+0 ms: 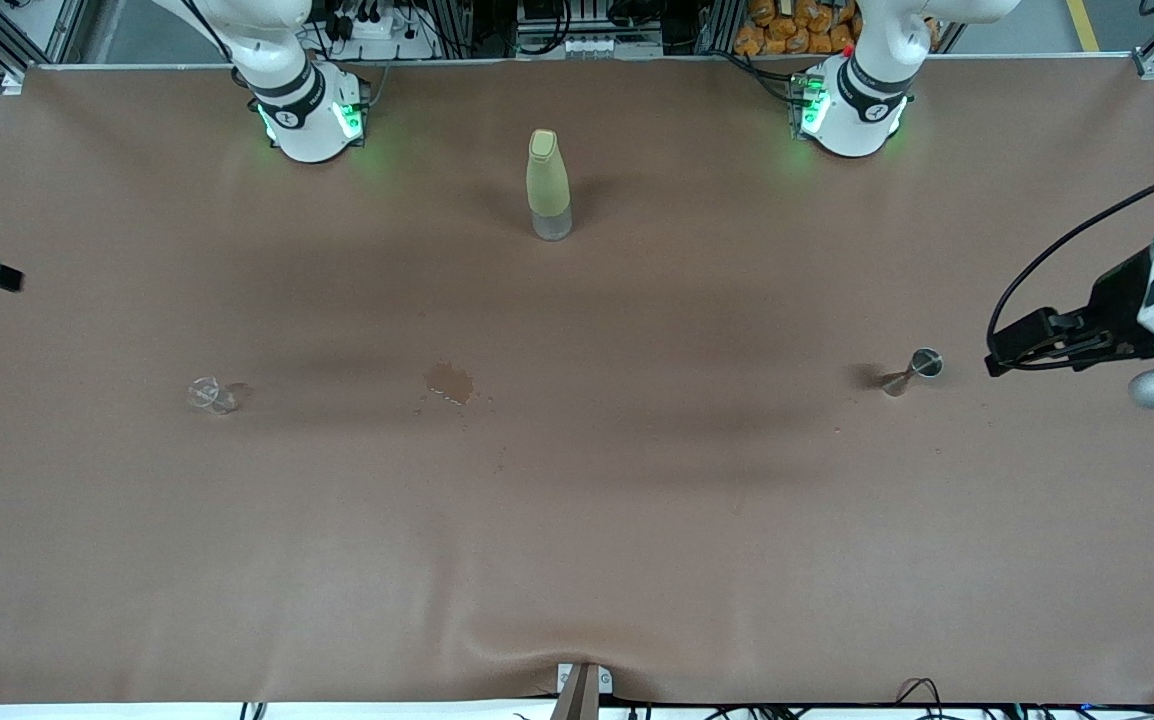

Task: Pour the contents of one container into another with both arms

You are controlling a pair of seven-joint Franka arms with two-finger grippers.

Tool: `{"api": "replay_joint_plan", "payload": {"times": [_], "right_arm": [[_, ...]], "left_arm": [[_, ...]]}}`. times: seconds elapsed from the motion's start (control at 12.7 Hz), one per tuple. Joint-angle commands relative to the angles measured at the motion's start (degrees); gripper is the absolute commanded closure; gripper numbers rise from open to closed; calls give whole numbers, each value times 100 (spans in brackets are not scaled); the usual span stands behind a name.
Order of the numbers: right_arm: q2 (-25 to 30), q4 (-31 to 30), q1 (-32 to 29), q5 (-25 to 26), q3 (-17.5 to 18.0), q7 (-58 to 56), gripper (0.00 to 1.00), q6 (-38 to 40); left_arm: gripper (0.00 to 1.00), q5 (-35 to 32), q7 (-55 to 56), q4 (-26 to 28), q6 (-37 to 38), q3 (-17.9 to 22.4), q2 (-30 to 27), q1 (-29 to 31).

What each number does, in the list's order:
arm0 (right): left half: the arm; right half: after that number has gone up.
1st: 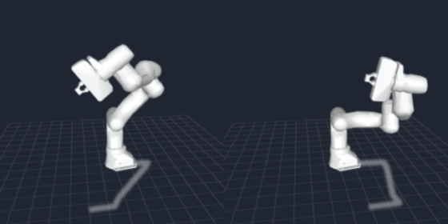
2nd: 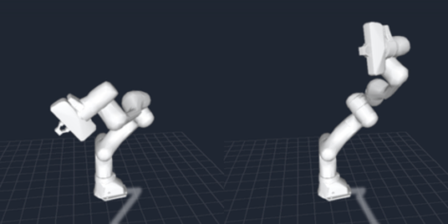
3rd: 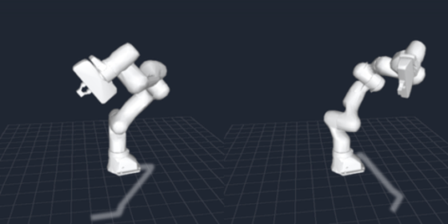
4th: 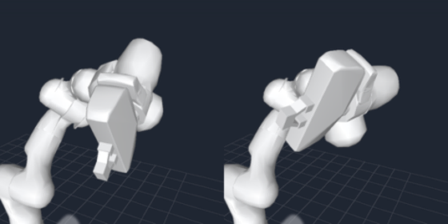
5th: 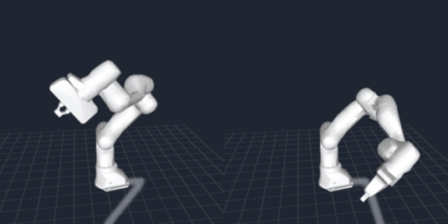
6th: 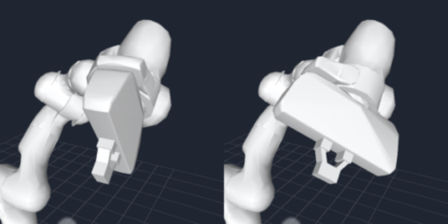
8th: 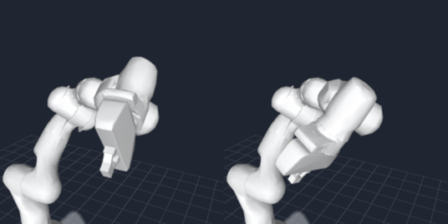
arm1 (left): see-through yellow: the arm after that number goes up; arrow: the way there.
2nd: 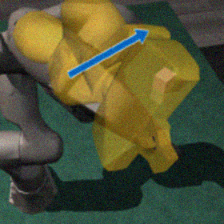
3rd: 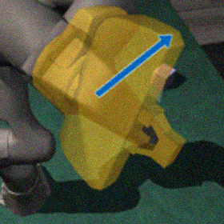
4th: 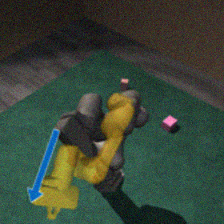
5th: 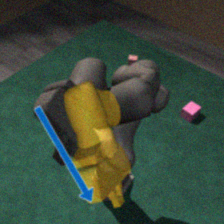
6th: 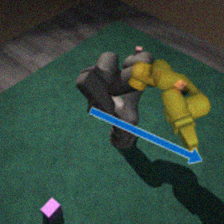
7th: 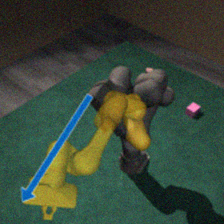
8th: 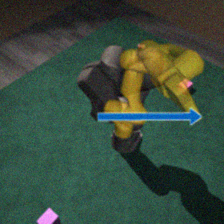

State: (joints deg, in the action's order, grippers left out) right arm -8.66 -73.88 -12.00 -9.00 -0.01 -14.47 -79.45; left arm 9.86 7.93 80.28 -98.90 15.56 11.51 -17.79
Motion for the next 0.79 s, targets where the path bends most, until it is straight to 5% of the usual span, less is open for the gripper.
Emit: {"api": "replay_joint_plan", "payload": {"times": [0.0,0.08,0.16,0.32,0.47,0.71], "right_arm": [[486,-267,233,390,-148,435,0,331],[714,-459,242,399,-157,836,0,447],[969,-721,277,416,-157,1197,0,335],[1129,-917,460,460,-349,1333,0,264],[1234,-1249,977,469,-937,1298,0,-121],[1462,-1980,1094,469,-1001,1262,0,-754]], "left_arm": [[0,-151,112,823,-499,-1099,-597,1051],[0,-168,121,788,-508,-2021,-580,1894],[0,-282,121,840,-490,-2440,-588,2189],[0,-746,348,849,-289,-1841,-597,1484],[0,-757,411,858,-218,-1750,-658,1428],[0,-775,376,814,-218,-1732,-632,1454]]}}
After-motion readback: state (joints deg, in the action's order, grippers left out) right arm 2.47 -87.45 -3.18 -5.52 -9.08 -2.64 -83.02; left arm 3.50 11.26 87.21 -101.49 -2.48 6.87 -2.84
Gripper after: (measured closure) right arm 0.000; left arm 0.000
